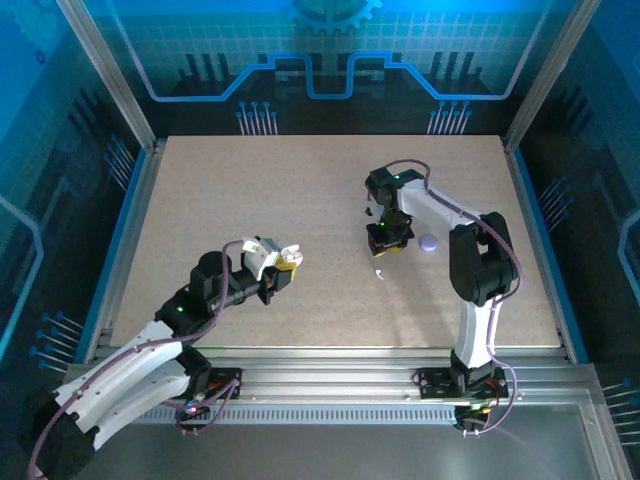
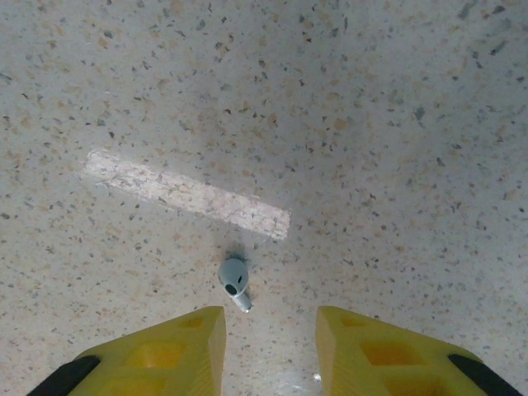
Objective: Insert wireless bluetooth earbuds into charging case
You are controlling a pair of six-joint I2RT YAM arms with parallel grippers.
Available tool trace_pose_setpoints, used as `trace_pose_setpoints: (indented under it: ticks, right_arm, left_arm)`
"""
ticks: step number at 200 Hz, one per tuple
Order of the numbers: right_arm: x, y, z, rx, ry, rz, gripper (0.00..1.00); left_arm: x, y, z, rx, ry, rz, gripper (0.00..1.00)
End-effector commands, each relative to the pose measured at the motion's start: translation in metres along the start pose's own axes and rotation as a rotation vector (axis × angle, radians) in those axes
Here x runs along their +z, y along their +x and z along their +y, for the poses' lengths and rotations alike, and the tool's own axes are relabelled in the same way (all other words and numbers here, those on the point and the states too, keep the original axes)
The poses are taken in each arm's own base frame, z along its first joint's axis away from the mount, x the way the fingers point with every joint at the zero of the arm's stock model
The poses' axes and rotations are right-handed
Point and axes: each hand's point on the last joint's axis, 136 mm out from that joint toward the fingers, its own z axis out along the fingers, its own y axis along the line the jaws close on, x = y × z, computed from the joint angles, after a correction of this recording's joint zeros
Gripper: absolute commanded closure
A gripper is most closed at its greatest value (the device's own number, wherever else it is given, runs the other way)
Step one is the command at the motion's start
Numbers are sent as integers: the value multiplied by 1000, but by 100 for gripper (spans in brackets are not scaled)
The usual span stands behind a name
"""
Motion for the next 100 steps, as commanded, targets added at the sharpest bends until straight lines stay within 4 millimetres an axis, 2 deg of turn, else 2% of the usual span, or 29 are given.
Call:
trace_pose_setpoints:
  ticks: [1,33,100]
  right_arm:
    - [6,5,4,-18,-34,58,65]
    - [17,8,14,-43,-46,90,65]
    - [36,11,17,-64,-19,148,66]
  left_arm:
    - [-5,-16,-8,38,28,-34,82]
    - [-5,-16,-8,38,27,-33,82]
    - [-6,-17,-8,39,26,-37,82]
